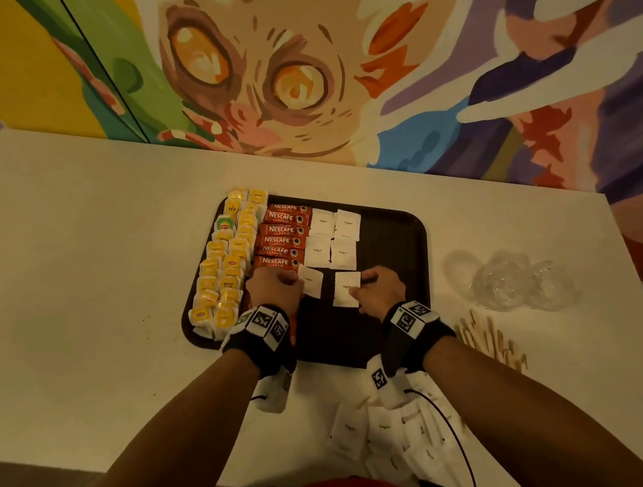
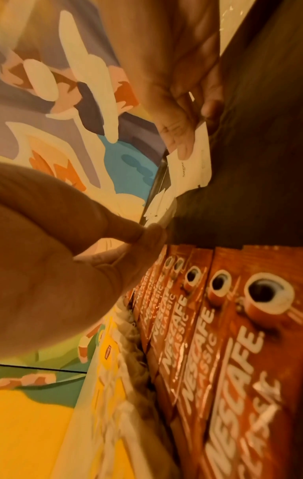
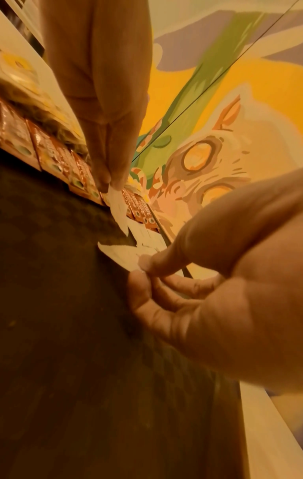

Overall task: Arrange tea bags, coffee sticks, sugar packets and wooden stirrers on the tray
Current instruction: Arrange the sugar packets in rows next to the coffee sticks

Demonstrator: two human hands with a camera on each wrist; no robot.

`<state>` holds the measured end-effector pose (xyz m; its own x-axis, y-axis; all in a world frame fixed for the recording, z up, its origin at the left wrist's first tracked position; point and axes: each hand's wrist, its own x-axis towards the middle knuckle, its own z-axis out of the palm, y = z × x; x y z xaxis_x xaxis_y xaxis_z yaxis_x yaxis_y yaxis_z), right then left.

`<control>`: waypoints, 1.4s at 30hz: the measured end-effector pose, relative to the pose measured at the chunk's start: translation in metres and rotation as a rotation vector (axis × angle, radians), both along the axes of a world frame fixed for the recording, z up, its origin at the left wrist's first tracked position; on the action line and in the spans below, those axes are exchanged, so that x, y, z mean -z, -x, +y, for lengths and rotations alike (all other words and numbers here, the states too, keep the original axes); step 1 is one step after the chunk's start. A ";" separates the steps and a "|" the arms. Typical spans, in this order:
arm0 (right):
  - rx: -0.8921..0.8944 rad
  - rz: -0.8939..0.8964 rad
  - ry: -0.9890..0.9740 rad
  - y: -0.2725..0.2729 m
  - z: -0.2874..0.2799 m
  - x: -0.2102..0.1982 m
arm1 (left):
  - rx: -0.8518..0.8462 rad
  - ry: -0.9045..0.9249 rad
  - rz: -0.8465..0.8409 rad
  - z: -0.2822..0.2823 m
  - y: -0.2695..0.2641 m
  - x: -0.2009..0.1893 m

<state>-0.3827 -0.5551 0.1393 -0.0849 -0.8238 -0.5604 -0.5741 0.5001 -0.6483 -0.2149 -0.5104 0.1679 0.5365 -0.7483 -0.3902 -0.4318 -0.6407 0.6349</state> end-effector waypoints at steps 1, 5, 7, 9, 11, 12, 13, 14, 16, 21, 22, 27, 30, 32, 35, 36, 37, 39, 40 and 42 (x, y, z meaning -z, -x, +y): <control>0.001 0.006 -0.009 0.000 -0.002 0.001 | 0.011 -0.006 -0.005 -0.001 0.001 0.000; -0.011 0.037 -0.017 -0.001 -0.007 0.004 | 0.044 -0.015 -0.011 -0.004 0.004 0.001; -0.022 0.060 -0.018 -0.003 -0.009 0.005 | 0.071 -0.027 -0.016 -0.003 0.005 0.001; -0.033 0.081 -0.015 -0.004 -0.010 0.006 | 0.116 -0.049 -0.026 -0.003 0.006 0.004; -0.036 0.107 -0.006 -0.007 -0.010 0.006 | 0.192 -0.076 -0.053 -0.005 0.007 0.007; -0.039 0.115 0.002 -0.007 -0.009 0.007 | 0.238 -0.089 -0.076 -0.006 0.007 0.008; -0.045 0.122 0.011 -0.008 -0.009 0.008 | 0.276 -0.090 -0.104 -0.006 0.007 0.009; -0.050 0.129 0.023 -0.009 -0.008 0.009 | 0.300 -0.083 -0.127 -0.007 0.007 0.011; -0.053 0.137 0.042 -0.010 -0.007 0.009 | 0.331 -0.068 -0.164 -0.007 0.006 0.014; -0.110 0.142 0.106 -0.007 -0.005 0.006 | 0.523 -0.038 -0.334 -0.006 0.004 0.016; -0.138 0.137 0.119 -0.006 -0.004 0.006 | 0.590 -0.033 -0.380 -0.006 0.005 0.016; -0.256 0.176 0.174 -0.004 0.002 0.007 | 0.798 -0.044 -0.536 -0.006 0.005 0.021; -0.291 0.202 0.202 -0.004 0.004 0.009 | 0.807 -0.054 -0.532 -0.005 0.006 0.021; -0.299 0.203 0.208 -0.005 0.004 0.010 | 0.801 -0.052 -0.522 -0.005 0.006 0.022; -0.306 0.204 0.215 -0.004 0.004 0.009 | 0.788 -0.033 -0.502 -0.003 0.005 0.022; -0.311 0.202 0.217 -0.003 0.004 0.009 | 0.787 -0.020 -0.500 -0.003 0.005 0.021; -0.320 0.197 0.220 -0.002 0.005 0.008 | 0.786 0.000 -0.501 -0.001 0.005 0.020; -0.347 0.182 0.236 0.001 0.008 0.005 | 0.764 0.041 -0.489 0.002 0.006 0.016; -0.359 0.171 0.249 0.003 0.011 0.003 | 0.742 0.064 -0.476 0.004 0.006 0.014; -0.380 0.140 0.276 0.008 0.017 -0.001 | 0.696 0.117 -0.454 0.010 0.008 0.010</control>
<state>-0.3905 -0.5380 0.1406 0.1915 -0.9274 -0.3214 -0.7739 0.0587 -0.6306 -0.2229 -0.5000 0.1574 0.0231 -0.9889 -0.1469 -0.9337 -0.0738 0.3503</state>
